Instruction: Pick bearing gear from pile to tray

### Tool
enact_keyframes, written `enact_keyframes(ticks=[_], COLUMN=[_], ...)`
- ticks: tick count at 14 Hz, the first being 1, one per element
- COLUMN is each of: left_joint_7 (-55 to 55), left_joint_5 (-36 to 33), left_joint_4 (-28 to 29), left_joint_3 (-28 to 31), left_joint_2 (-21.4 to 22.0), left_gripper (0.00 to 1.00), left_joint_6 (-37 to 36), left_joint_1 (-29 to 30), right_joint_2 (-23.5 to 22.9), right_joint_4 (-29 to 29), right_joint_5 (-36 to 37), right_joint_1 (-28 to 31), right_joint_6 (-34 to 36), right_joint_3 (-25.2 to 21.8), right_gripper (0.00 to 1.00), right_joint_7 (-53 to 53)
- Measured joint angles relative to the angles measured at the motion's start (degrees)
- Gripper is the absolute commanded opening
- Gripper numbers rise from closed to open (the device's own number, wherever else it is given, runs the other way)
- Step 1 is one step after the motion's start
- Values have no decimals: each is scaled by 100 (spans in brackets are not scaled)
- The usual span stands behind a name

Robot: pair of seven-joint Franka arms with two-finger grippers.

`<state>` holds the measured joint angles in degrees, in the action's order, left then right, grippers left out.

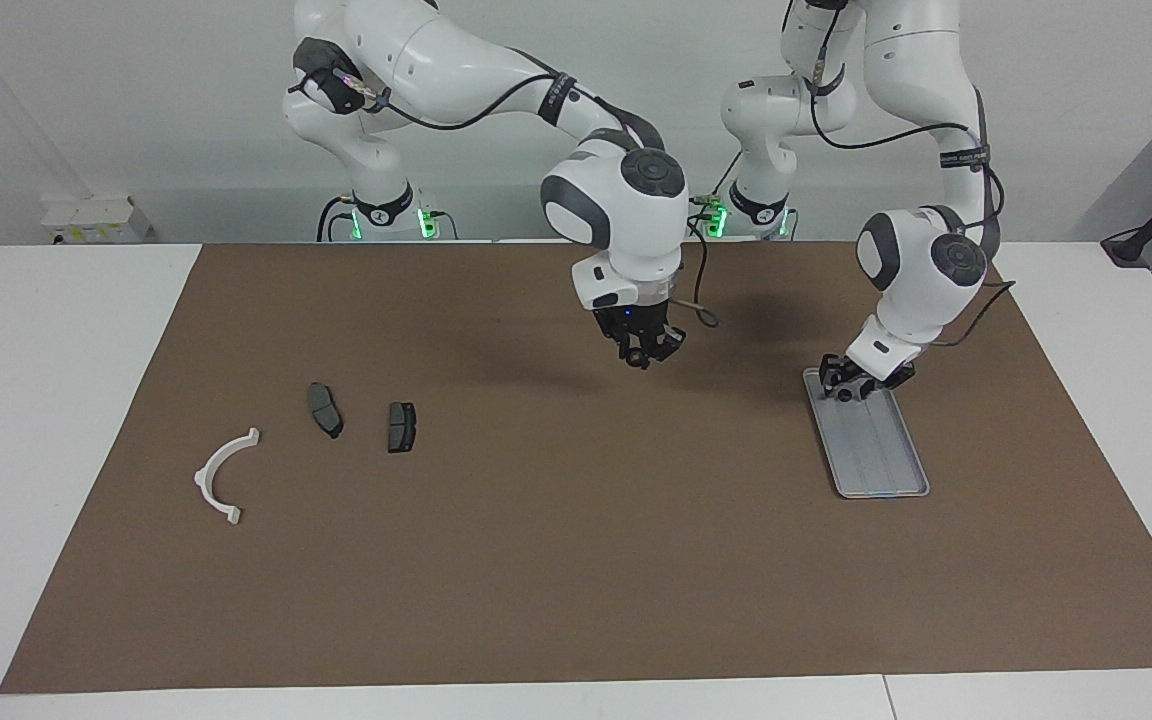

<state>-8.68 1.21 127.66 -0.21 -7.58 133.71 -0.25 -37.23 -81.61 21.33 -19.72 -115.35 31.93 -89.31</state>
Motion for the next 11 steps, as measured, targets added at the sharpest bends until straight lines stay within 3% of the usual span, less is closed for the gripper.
enact_keyframes(ticks=[4,9,10,11], left_joint_7=[444,1498,1629,1704], left_joint_5=[4,4,4,4], left_joint_4=[-762,-865,-865,-865], left_joint_3=[-71,-100,-101,-104], left_joint_2=[10,4,3,1], left_gripper=[79,79,80,80], left_joint_6=[-643,-648,-642,-635], left_joint_1=[-118,-644,-706,-734], right_joint_2=[-485,-554,-550,-550], right_joint_4=[-75,-257,-263,-264], right_joint_5=[366,584,585,586], right_joint_1=[-116,-111,-110,-109], right_joint_6=[-680,-1020,-1027,-1028], right_joint_3=[-68,-137,-137,-137], right_gripper=[0,0,78,100], right_joint_7=[-175,-285,-292,-331])
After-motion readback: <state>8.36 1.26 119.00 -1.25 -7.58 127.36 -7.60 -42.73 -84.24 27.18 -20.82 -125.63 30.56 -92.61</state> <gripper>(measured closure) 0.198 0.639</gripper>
